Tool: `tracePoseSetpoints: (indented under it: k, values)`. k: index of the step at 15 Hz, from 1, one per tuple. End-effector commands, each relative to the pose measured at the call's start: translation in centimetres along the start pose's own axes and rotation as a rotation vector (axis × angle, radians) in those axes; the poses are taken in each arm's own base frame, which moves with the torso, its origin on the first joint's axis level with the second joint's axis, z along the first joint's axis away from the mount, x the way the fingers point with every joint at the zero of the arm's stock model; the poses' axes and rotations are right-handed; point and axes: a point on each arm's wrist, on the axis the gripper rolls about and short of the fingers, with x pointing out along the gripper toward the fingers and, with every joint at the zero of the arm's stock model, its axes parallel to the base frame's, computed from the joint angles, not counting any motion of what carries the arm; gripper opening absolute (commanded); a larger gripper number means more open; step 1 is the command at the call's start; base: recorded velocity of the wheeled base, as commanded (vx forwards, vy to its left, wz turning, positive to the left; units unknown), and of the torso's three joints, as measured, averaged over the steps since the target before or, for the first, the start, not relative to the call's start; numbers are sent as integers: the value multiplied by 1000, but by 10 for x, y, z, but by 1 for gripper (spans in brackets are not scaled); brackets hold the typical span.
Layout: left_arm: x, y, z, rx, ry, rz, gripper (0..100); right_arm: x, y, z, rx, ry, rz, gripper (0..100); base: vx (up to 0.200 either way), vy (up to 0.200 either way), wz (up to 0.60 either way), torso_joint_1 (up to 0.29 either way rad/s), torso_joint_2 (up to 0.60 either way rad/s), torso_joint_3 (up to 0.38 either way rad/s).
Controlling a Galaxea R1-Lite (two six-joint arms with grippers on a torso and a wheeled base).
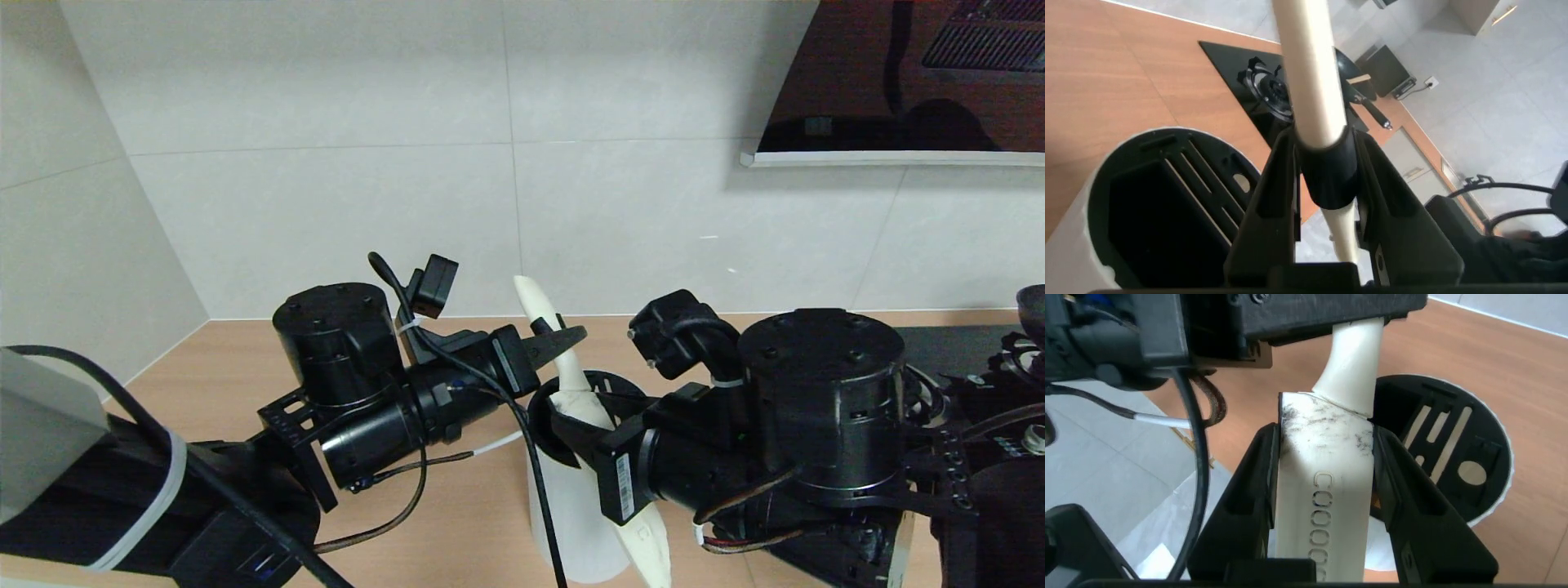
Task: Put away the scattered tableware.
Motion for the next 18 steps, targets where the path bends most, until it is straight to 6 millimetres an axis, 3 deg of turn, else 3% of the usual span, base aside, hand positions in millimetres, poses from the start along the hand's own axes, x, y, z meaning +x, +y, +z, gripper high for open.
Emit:
tracePoseSetpoints:
  k: [1, 7, 8, 11, 13, 17, 18]
  values:
    - [0, -1, 0, 0, -2, -1, 0, -1, 0, 1, 1, -3, 1, 0, 0, 0, 0, 0, 0, 0]
    - [-3, -4, 2, 3, -6, -8, 0, -1, -1, 2, 7, -8, -2, 0, 0, 0, 0, 0, 0, 0]
    - [-3, -4, 2, 3, -8, -8, 0, -1, -1, 3, 7, -10, -2, 100, 0, 0, 0, 0, 0, 0]
    - [-5, -8, 5, 11, -8, -8, 0, -3, -2, 5, 12, -22, -2, 100, 0, 0, 0, 0, 0, 0]
    - [-7, -15, 12, 7, -7, 6, 0, -15, -10, 17, 25, -61, -16, 100, 0, 0, 0, 0, 0, 0]
    - [-10, -33, 34, 7, -61, 93, 0, -21, -51, 37, 65, -128, -129, 100, 0, 0, 0, 0, 0, 0]
    - [-9, -40, 44, 29, -119, 163, 0, -21, -78, 42, 84, -144, -190, 100, 0, 0, 0, 0, 0, 0]
